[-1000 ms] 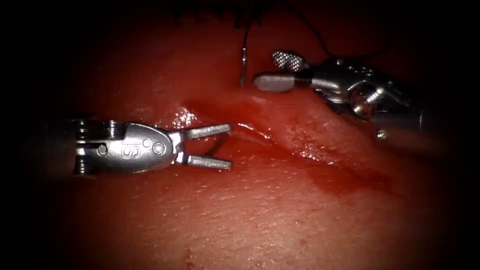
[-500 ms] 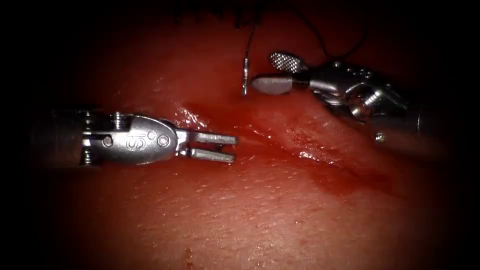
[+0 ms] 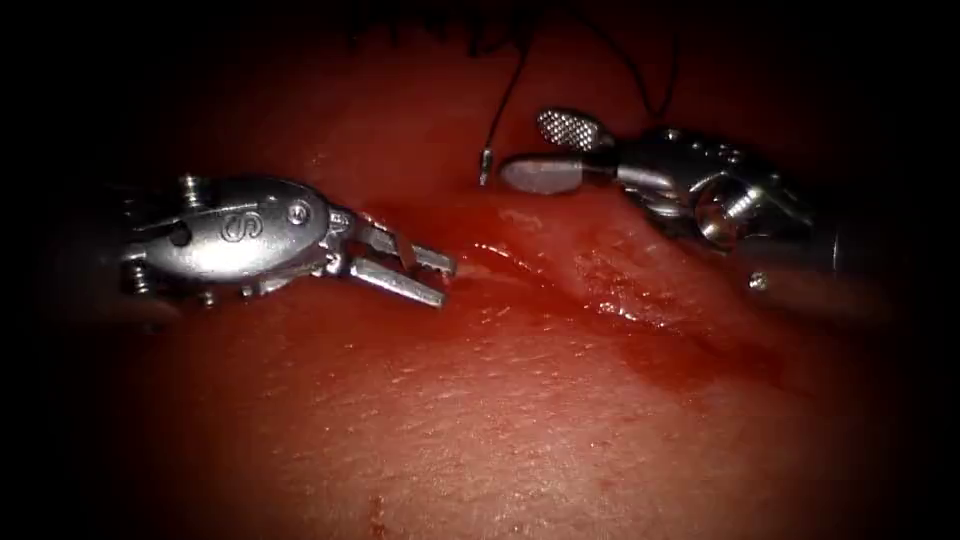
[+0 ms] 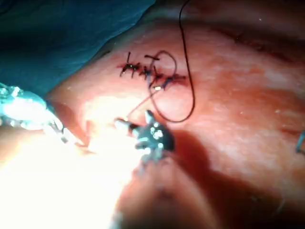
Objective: Wound Closure
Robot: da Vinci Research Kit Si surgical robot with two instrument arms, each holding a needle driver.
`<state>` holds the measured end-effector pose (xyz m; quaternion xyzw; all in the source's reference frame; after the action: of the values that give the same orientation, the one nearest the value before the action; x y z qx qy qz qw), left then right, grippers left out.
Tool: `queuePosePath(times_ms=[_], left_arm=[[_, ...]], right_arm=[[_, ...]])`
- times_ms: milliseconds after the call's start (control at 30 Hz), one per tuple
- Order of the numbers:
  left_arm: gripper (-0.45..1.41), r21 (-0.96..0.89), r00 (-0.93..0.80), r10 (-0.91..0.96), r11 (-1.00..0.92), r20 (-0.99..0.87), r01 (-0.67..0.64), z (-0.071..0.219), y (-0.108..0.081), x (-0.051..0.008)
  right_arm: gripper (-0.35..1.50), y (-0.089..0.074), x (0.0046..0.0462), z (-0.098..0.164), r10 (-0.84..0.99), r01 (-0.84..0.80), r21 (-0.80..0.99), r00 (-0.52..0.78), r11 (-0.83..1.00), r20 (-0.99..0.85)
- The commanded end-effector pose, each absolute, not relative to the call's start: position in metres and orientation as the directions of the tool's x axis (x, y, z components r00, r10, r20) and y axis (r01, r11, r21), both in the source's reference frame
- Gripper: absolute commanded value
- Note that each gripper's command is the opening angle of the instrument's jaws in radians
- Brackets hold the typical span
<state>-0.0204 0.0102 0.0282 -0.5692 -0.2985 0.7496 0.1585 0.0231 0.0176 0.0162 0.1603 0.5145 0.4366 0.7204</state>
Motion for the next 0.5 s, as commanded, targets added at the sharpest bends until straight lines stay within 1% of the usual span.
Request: queuePosePath(times_ms=[33,300,500], left_arm=[[-0.45,-0.661,-0.304,0.608,-0.742,-0.733,0.11,0.0285,0.0101,-0.0208],[-0.45,-0.806,-0.297,0.75,-0.564,-0.591,0.182,0.0264,0.0097,-0.0197],[-0.45,-0.855,-0.306,0.798,-0.481,-0.519,0.195,0.0245,0.0102,-0.0188]], right_arm=[[1.16,0.0173,0.0237,0.0168,0.791,-0.459,0.679,0.093,0.573,-0.605],[1.09,0.0166,0.0238,0.0165,0.795,-0.432,0.694,0.095,0.575,-0.599],[1.06,0.016,0.0236,0.0161,0.795,-0.416,0.701,0.099,0.579,-0.599]])
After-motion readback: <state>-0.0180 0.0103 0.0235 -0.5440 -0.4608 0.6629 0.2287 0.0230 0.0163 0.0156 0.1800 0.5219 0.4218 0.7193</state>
